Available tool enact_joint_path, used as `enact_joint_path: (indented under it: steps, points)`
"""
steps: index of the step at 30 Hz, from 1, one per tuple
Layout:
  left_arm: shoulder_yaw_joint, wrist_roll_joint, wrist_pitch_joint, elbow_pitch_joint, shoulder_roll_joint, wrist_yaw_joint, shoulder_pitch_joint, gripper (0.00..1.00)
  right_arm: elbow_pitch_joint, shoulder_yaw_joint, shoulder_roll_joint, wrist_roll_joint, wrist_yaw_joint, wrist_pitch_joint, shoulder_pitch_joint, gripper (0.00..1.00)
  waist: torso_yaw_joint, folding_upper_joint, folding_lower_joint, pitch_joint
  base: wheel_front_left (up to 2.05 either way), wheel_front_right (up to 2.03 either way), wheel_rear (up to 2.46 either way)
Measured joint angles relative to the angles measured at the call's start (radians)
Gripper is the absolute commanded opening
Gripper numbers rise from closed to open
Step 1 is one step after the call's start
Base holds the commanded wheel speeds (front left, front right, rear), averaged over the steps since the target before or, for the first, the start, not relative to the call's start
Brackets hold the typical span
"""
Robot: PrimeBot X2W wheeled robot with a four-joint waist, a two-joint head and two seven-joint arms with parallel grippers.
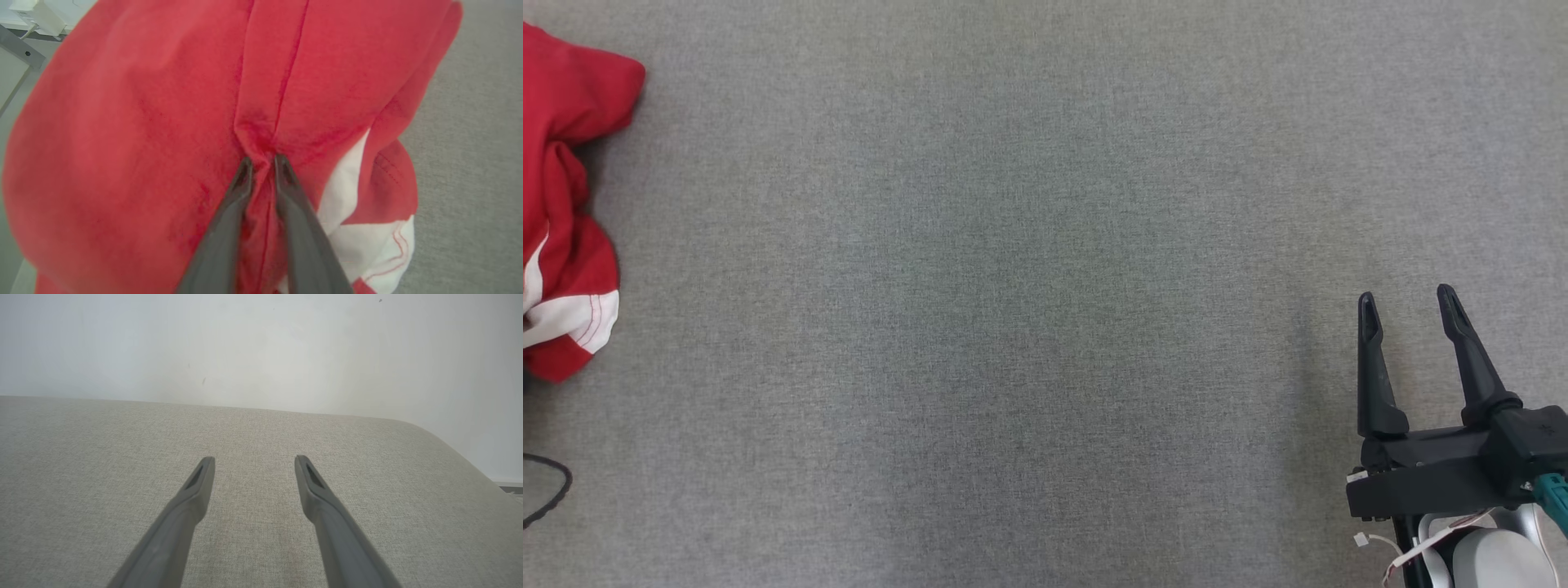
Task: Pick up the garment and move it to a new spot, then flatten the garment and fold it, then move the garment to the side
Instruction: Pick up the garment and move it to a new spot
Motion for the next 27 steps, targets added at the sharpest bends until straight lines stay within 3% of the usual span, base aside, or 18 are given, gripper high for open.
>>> enact_joint_path:
  steps: [8,17,22,27]
  points:
    - [-0.007,0.017,-0.158,0.033,0.026,0.002,-0.017,0.00,0.012,-0.003,0.000,0.008,0.000,-0.004,0.004,1.00,0.004,0.0001,0.0000,-0.031,0.00,0.00,0.00]
    - [-0.020,0.128,-0.431,-0.050,0.061,0.071,-0.154,0.00,0.069,0.001,0.000,0.047,0.000,-0.037,0.018,1.00,0.026,0.0000,0.0000,-0.101,0.00,0.00,0.00]
    - [-0.070,0.182,-0.444,-0.140,0.069,0.061,-0.256,0.00,0.115,0.000,0.000,0.073,0.000,-0.064,0.020,1.00,0.029,0.0000,0.0000,-0.145,0.00,0.00,0.00]
    - [-0.131,0.219,-0.398,-0.249,0.031,0.052,-0.366,0.00,0.161,0.005,0.000,0.101,0.000,-0.085,0.028,1.00,0.018,0.0000,-0.0001,-0.184,0.00,0.00,0.00]
